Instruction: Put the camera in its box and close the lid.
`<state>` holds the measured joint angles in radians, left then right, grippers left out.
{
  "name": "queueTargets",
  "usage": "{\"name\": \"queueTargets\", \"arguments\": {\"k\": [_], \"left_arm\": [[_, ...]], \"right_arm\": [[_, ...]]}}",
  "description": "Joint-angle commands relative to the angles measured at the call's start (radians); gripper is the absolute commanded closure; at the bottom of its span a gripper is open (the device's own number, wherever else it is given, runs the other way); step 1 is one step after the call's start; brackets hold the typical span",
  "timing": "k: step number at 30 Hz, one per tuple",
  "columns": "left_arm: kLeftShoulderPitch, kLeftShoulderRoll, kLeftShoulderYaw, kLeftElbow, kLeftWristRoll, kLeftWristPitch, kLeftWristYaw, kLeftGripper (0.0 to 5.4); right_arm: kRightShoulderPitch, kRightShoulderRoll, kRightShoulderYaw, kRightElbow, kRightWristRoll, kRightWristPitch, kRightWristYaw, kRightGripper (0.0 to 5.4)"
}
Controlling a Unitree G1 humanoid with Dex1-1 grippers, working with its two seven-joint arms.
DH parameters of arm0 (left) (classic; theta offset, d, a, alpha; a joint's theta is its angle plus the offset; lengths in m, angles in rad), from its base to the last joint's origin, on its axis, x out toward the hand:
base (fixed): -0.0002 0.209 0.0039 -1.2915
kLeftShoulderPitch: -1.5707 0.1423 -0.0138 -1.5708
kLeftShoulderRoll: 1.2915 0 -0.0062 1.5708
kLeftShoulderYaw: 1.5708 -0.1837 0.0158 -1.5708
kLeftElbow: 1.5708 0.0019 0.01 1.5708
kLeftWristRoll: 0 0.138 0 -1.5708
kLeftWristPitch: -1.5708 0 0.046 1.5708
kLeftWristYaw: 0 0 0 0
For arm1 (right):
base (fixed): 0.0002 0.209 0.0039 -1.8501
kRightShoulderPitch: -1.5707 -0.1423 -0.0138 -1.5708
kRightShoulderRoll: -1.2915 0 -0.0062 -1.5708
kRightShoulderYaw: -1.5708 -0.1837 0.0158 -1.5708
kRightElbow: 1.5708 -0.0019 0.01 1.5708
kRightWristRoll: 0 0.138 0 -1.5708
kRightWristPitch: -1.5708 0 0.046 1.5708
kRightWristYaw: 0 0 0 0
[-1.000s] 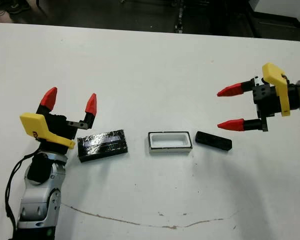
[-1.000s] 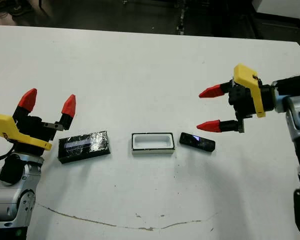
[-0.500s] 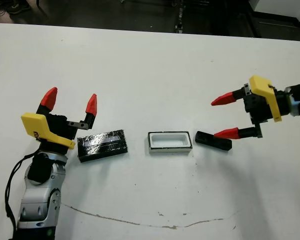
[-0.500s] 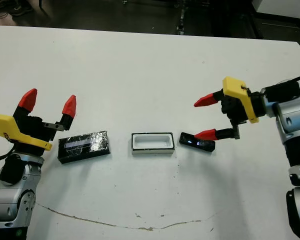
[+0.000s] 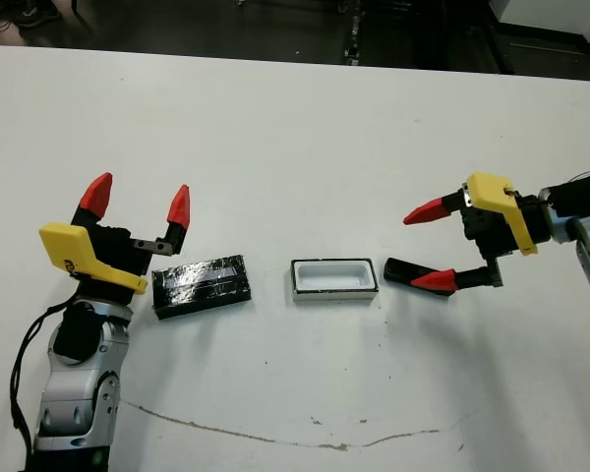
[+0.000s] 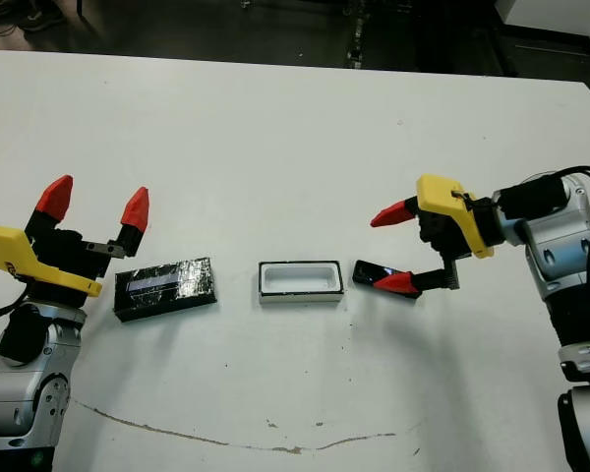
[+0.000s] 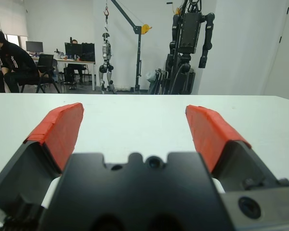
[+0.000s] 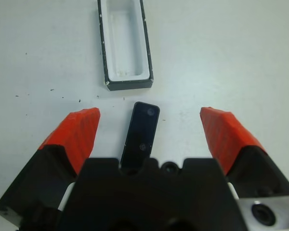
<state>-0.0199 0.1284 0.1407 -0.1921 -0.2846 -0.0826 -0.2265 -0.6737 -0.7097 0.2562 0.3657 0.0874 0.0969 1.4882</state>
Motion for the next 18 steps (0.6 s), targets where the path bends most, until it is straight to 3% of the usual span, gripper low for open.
{"name": "queueTargets", "arguments": {"k": [1,18], "left_arm": [[0.013,0.009,0.003,0.004,0.006,0.004,-0.005,0.00],[0.019,0.008,0.002,-0.004,0.008,0.010,-0.002,0.00]], "right_arm": [[0.031,-0.013,0.006,-0.017,-0.014,0.031,-0.020,0.01],[0.061,-0.007,0.037,-0.024,-0.080,0.050,-0.076,0.01]]}}
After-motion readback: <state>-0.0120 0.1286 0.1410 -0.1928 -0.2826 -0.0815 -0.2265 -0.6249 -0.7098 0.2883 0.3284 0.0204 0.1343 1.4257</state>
